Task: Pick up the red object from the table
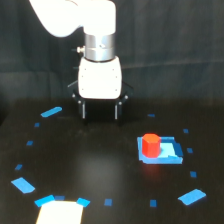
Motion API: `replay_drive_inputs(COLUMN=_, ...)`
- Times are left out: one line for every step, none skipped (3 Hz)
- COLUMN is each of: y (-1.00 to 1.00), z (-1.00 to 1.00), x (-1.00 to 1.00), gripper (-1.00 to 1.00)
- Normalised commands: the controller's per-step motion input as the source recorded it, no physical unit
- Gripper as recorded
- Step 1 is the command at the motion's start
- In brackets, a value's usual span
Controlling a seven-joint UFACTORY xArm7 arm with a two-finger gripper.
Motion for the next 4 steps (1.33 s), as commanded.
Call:
replay_drive_inputs(y=-1.00, z=-0.92, x=0.48, gripper=-0.35)
replay_drive_inputs(y=-1.00, z=-0.04, x=0.91, gripper=0.64)
replay_drive_inputs(y=-0.67, z=-0.09, x=0.86, gripper=0.27)
replay_drive_inputs(y=-1.00, z=-0.39, x=-0.01, gripper=-0.95)
